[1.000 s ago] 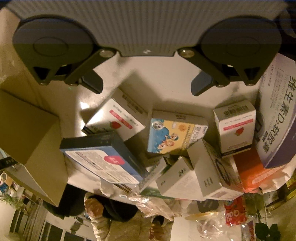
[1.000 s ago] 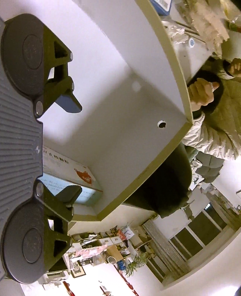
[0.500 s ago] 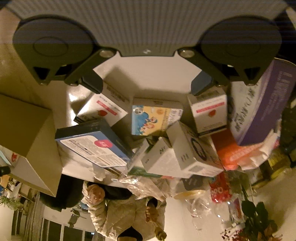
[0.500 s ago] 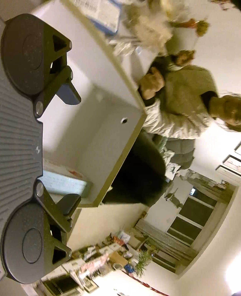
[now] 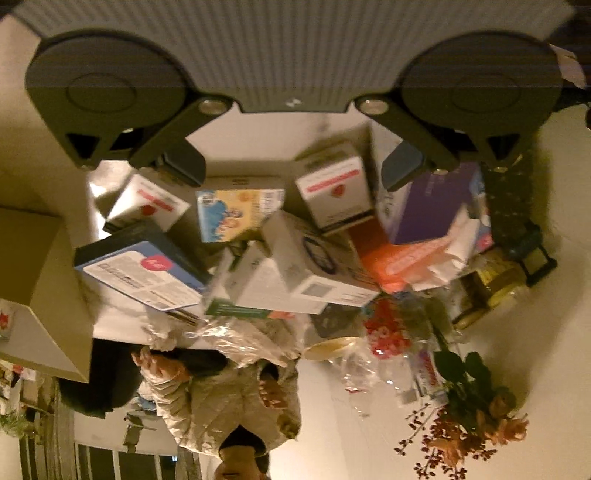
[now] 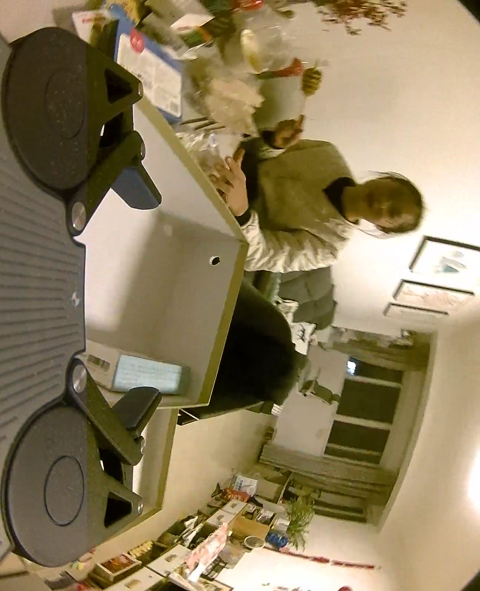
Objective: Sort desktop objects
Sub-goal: 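Grasp the purple box with the left gripper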
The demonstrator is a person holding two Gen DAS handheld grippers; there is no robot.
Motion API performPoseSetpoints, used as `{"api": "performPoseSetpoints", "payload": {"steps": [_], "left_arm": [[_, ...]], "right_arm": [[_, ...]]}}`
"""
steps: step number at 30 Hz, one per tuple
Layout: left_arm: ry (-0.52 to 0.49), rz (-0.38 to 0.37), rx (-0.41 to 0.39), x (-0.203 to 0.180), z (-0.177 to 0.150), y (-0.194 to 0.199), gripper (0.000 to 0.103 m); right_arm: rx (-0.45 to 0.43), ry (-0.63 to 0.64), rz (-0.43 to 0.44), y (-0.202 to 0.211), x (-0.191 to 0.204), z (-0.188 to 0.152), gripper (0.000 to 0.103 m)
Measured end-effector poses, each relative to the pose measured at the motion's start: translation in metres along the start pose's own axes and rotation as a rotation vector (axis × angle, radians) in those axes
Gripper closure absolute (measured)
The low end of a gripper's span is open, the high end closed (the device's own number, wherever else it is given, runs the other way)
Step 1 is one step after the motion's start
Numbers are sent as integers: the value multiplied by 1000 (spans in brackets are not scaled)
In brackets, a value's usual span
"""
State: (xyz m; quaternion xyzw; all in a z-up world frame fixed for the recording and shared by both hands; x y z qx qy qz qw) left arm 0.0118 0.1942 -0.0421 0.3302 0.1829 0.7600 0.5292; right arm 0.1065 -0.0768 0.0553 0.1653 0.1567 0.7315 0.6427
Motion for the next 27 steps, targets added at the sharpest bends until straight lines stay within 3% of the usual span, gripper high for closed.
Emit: {"api": "performPoseSetpoints", "payload": {"steps": [8,18,22,27], "left_arm": [[4,49,16,31,0,6,0],[27,103,134,81,-14,-2,0],[26,92,173,91,-20,-8,0],[30,27,223,96,-25,-17,0]], "right_arm": [[-19,-118,3,33,-16,-28,0],[14,-197,-11,67,-31,-65,0],[44,-210,3,71,-32,-75,0],[77,-220,-1,71,-33,-86,0]]}}
Point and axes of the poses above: each gripper's, at about its wrist camera, not at the fingertips, and y roughly against the way its jaws point, x to its left, z to its top, the point moved 6 cm from there along -y, roughly the way its jaws point, and after that the axes turned 9 degrees about -y, right-handed, at the moved point
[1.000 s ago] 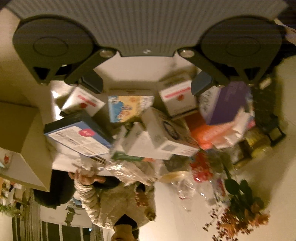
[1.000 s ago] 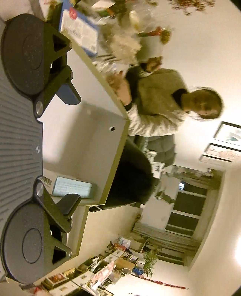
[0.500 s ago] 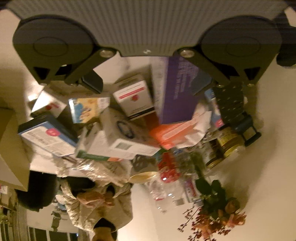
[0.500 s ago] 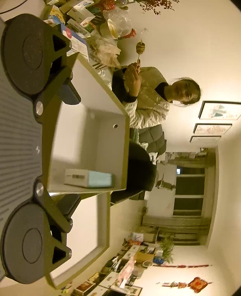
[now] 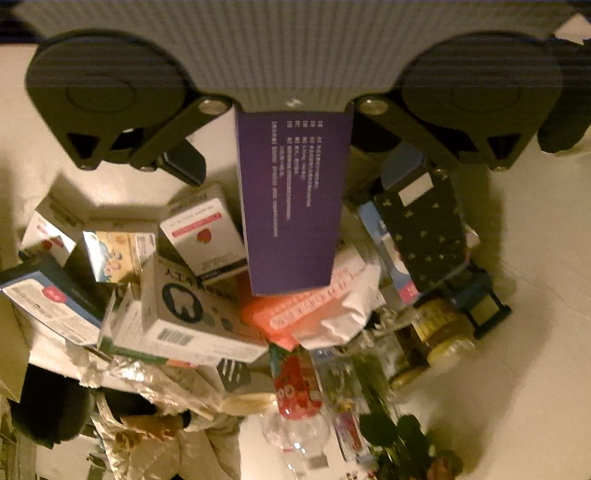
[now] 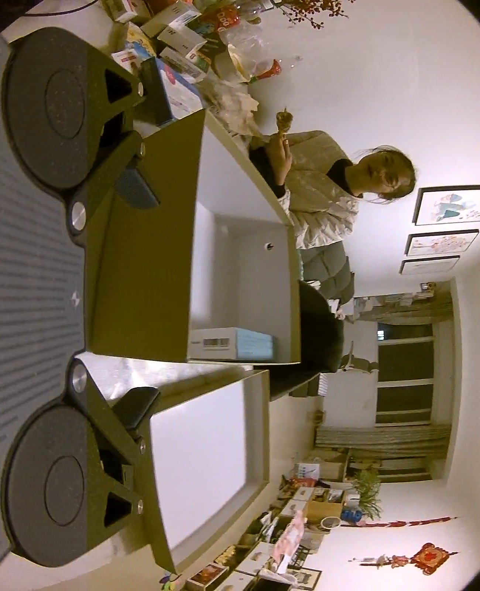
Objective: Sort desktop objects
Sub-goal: 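Grasp the purple box with the left gripper, then lift the purple box with the left gripper and carry it over the deep beige box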
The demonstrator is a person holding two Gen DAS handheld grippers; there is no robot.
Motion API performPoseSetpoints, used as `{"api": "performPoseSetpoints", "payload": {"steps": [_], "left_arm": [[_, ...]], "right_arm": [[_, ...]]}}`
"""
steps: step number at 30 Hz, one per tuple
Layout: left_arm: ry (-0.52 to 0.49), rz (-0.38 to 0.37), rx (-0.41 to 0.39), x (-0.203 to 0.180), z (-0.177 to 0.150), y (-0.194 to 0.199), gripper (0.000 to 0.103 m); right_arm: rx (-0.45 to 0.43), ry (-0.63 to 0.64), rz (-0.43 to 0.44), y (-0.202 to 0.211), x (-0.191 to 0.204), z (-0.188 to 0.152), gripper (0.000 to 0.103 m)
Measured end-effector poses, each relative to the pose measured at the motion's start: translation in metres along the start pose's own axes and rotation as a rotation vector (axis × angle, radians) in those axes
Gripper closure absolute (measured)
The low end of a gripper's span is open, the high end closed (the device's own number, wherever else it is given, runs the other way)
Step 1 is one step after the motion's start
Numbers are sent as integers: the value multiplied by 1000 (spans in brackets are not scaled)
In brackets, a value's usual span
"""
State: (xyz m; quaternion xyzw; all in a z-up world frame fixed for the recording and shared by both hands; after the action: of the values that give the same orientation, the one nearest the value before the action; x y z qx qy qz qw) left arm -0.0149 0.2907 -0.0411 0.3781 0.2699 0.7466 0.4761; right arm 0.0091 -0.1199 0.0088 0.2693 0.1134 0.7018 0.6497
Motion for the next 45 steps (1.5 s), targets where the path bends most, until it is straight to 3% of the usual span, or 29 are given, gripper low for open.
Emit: {"api": "performPoseSetpoints", "payload": {"steps": [5,12,17,32,45], "left_arm": [[3,-30,44,2,1,-10,3],[2,-66,96,3,1,-27,25],[2,-97,119,2,1,-36,33],[55,-150,96,8,0,-40,39],[108,-157,-9,17,11,-6,40]], "right_arm": [[30,24,11,-2,4,-7,0],[50,22,20,-4,5,-13,0],[69,28,25,-7,9,-17,0],[116,26,27,-16,14,-24,0],[124,5,32,-17,13,-26,0]]}}
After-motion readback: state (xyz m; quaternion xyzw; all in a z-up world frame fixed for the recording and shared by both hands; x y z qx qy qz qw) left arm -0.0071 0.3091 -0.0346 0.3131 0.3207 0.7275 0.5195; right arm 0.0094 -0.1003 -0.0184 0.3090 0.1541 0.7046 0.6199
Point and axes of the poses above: each gripper's, at about its wrist camera, not at the fingertips, and y roughly against the way its jaws point, x to its left, z to its top, the point moved 6 cm from there along -y, roughly the way its jaws point, and after that the axes turned 9 degrees about -y, right-handed, at the moved point
